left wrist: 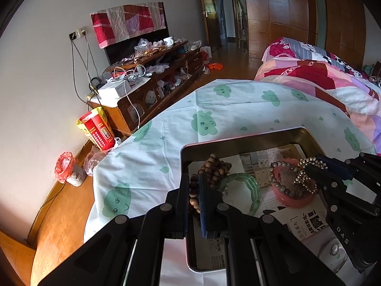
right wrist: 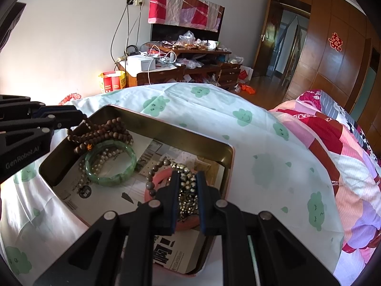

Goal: Organize jewelry
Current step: 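Carry wooden strand and silver bead bracelet into the tin and open both tools, then withdraw both tools and move them toward the wristwatch and silver bangle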

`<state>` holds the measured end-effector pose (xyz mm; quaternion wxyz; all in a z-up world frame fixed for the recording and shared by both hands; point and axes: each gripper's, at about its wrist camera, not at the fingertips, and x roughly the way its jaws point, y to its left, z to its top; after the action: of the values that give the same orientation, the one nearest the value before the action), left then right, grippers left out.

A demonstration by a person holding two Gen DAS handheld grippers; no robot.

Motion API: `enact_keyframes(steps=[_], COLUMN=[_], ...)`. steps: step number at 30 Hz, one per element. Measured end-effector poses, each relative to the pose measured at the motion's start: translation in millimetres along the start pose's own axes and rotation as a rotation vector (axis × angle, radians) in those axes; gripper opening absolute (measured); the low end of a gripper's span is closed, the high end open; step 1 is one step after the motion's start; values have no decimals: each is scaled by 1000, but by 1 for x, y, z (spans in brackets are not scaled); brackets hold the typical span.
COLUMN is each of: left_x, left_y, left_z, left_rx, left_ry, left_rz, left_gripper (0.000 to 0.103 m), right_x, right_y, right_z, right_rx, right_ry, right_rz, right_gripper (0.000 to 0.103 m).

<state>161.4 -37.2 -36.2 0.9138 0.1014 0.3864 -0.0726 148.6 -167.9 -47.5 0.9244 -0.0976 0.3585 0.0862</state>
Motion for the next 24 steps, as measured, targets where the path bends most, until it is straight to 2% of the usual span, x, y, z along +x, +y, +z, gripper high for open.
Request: enact_keyframes(steps=[2,4,5,6,8,9,11,20,24], left_x=[1,0,-3,-7,-15,-18,-21,-48,-62], left_y=[0,0,0,1,2,3,2,-8,-11], left_z=[-1,-2,-3,-4,-6,-7,-10,-50,-71], left_rx=[-1,2,2,-4,-15,-14,-10,3,-2], left_ry=[5,-3,-15,-42,-89,-82,-73,-54,-42], left_rz=[2,45,57,73,99,80,53,61,43], left_gripper=[11,38,67,86,89,89,89,89,89], right_x=[-1,0,1,0,-3,-4,-7,-27,-49], right_y=[0,2,3,4,4,4,2,-8,-14], right_z=[-1,-2,-1,-3,-4,-5,-7,-31,-41], right_rx=[0,-9,-13,-17,-16,-13,-4,40,66], right_ry=[3,12,11,5,-6,-11,-16,20,-1], right_rz=[2,-2,-6,-9,-25,-33,-33,-50,-60], right_gripper=[16,20,28,34,59,62,62,63,64])
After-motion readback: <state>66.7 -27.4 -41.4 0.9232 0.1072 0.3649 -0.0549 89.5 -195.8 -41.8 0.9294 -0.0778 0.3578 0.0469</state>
